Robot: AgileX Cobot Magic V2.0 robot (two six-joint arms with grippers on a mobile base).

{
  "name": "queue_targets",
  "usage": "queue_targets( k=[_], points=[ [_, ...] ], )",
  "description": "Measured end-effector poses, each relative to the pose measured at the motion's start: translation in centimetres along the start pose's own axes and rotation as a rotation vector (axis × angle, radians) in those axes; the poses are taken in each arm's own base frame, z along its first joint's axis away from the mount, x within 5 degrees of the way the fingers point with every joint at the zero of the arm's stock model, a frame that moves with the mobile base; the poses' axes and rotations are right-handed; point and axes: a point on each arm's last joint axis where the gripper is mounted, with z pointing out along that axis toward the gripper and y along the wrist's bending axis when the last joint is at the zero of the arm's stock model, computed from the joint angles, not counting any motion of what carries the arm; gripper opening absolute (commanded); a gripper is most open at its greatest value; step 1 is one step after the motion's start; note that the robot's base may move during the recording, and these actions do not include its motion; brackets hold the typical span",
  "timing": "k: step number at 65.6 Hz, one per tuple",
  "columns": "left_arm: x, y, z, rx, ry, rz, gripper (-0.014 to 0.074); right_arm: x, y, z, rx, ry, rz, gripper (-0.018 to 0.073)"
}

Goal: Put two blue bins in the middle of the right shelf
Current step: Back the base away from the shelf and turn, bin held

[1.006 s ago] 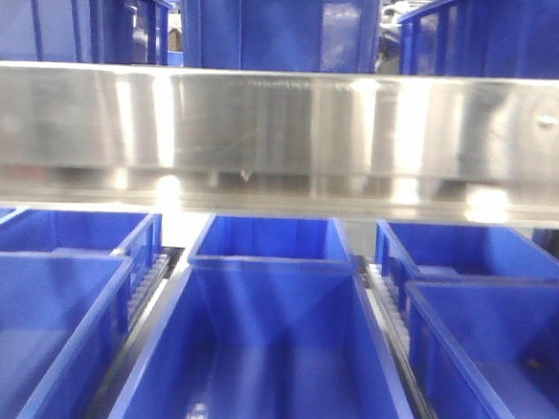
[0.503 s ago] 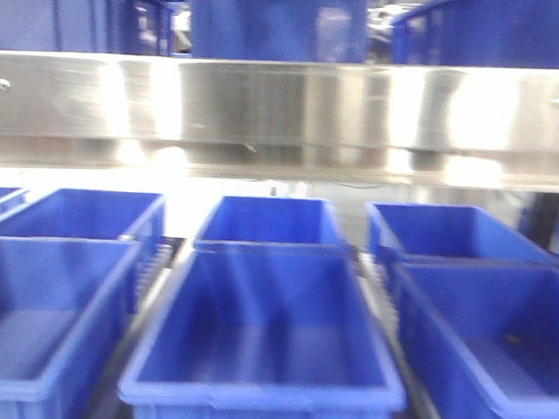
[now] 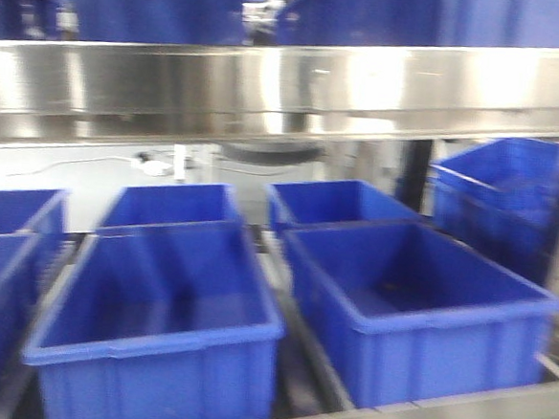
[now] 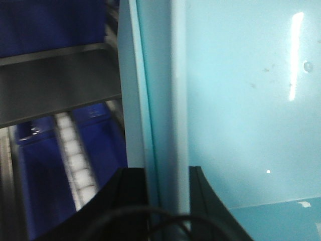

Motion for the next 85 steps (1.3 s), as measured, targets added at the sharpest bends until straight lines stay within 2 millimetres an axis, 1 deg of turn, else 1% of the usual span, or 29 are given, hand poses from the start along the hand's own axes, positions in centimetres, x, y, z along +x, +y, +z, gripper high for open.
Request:
queue_targets(
  k=[85],
  points=[
    [-0.14, -0.03, 0.19, 0.003, -0.016, 0.003, -0.0111, 0.04, -0.1, 0.0, 0.004, 0.005, 0.006, -0.0153]
  ],
)
